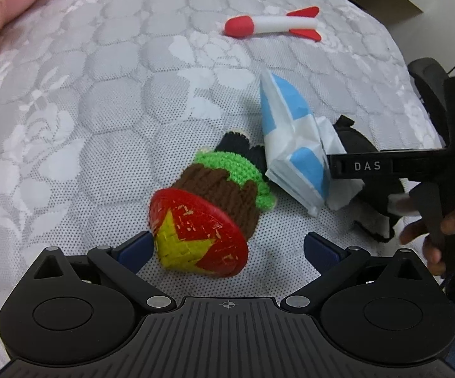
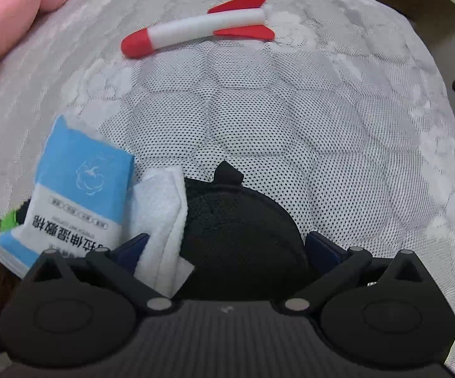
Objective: Organize soft objects
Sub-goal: 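Move the right gripper to the white wipe on the blue packet, then grasp a white wipe with the right gripper and pull it from the packet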
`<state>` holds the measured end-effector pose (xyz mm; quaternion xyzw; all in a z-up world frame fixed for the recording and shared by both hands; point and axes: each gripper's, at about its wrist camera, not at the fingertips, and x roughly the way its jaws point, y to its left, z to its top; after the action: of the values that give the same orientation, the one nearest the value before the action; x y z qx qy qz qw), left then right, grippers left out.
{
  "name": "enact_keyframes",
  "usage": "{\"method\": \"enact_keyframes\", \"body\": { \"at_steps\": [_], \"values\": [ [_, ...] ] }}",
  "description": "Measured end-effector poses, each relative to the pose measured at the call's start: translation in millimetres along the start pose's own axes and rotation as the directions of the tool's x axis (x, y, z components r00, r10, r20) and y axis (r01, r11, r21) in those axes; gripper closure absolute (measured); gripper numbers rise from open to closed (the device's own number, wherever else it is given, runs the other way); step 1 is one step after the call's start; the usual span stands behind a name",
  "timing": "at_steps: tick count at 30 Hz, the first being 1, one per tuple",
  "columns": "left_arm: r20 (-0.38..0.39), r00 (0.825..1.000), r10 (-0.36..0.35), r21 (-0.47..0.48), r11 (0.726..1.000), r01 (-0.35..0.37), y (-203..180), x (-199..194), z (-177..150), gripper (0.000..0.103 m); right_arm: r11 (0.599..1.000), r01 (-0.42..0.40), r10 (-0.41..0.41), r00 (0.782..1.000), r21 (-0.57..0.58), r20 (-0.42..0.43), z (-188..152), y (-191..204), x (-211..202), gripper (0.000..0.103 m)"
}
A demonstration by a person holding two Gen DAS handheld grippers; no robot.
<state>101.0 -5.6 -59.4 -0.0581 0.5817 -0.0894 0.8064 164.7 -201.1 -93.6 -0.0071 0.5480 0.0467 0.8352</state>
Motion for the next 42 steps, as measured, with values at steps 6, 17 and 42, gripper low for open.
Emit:
{"method": "enact_keyframes", "body": {
  "at_steps": [6,17,42],
  "values": [
    [0.022,1.000,0.019,0.016,1.000,-0.020,-0.8,-4.8,-1.1,0.000,1.000,-0.004,0.004,1.000,-0.006,0.018,-6.6,-0.5,2.1,0.000],
    [0.052,0.999,0.011,0.033,0.999,-0.013,4.2,-12.6,2.2,0.000,0.943,0.183,-0.119,0.965,-0.278,0.233,-18.1,30.2,-27.4,0.004],
    [0.061,0.998,-0.018,0.007,1.000,0.018,27.1,-5.6,-10.3,0.000,0.943,-0.048,0.138,0.957,-0.329,0.257,-29.2,40.7,-62.1,0.095]
  ]
}}
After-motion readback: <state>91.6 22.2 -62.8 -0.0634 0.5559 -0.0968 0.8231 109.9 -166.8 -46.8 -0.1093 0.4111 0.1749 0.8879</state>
